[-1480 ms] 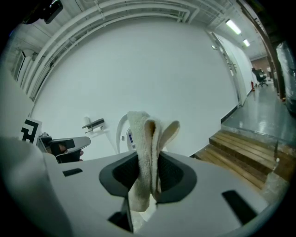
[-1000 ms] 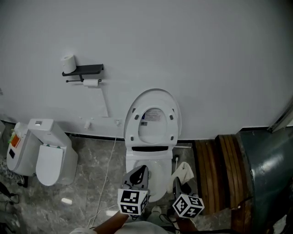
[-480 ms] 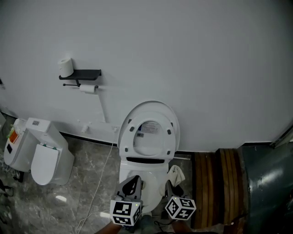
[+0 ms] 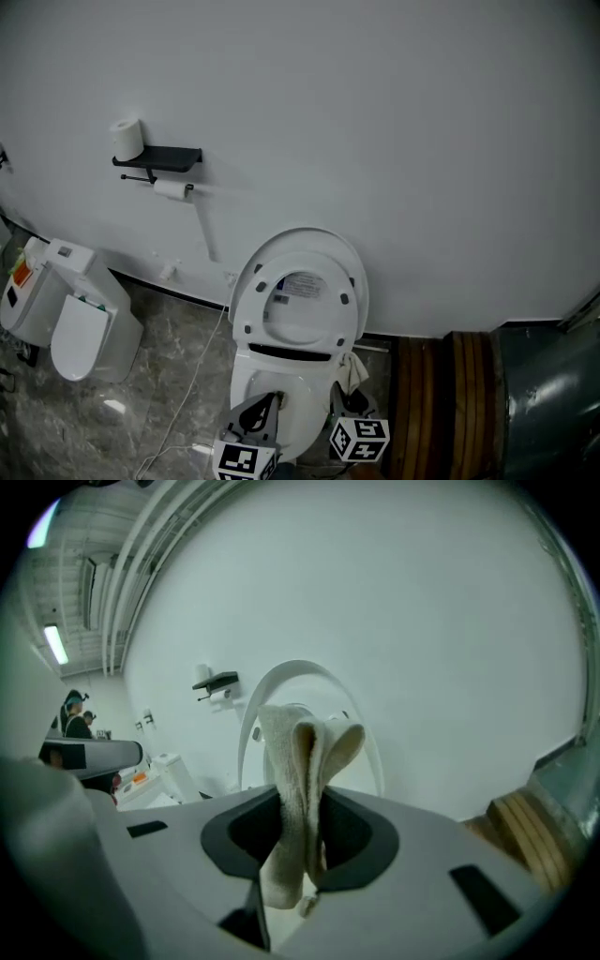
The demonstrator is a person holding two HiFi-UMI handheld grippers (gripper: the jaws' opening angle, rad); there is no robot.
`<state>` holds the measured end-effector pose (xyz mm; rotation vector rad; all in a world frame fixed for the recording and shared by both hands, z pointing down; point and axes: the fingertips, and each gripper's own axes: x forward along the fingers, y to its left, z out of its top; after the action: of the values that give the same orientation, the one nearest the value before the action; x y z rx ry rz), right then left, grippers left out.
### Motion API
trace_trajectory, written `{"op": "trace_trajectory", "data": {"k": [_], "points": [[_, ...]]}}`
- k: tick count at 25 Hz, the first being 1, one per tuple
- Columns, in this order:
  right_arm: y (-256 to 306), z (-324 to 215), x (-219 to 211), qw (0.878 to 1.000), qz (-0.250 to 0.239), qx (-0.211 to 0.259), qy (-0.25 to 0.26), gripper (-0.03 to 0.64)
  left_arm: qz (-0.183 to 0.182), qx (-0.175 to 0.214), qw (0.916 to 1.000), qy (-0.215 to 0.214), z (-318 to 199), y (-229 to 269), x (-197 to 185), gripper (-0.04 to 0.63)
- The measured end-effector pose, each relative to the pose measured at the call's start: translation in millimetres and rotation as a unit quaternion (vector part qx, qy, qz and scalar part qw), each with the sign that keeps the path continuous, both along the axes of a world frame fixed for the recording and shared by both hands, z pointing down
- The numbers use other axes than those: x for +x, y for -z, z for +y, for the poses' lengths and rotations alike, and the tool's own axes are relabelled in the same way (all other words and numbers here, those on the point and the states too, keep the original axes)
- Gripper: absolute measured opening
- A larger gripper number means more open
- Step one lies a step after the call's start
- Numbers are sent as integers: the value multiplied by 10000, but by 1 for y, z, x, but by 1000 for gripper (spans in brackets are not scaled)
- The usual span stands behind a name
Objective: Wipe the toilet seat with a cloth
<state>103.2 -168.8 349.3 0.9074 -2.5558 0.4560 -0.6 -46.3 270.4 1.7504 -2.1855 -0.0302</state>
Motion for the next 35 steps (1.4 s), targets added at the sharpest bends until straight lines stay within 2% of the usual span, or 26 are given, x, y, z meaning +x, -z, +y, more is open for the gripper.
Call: {"op": "trace_trajectory", "data": {"k": [4, 9, 12, 17, 23, 25, 31, 35], "points": [[9, -38, -17, 9953, 467, 707, 460, 97, 16, -32, 9998, 190, -9, -14, -11, 10], [23, -80, -42, 9832, 922, 1371, 778, 97, 45, -102, 9990, 430, -19, -27, -28, 11], [34, -97, -61, 9709, 1216, 1778, 1042, 97, 47, -92, 9986, 522, -27, -29, -35, 9], [44, -122, -89, 9511, 1678, 2200, 1371, 97, 35, -24, 9979, 652, -39, -23, -44, 10], [65, -152, -114, 9145, 2273, 2998, 1491, 97, 56, -18, 9960, 892, -43, -19, -62, 9], [64, -160, -117, 9076, 2412, 3088, 1506, 97, 82, -43, 9952, 977, -43, -22, -68, 9], [40, -173, -122, 9032, 2613, 3014, 1589, 97, 227, -120, 9932, 1137, -46, -40, -75, 9], [32, -172, -123, 8924, 2672, 3268, 1595, 97, 275, -182, 9924, 1181, -48, -56, -77, 9]]}}
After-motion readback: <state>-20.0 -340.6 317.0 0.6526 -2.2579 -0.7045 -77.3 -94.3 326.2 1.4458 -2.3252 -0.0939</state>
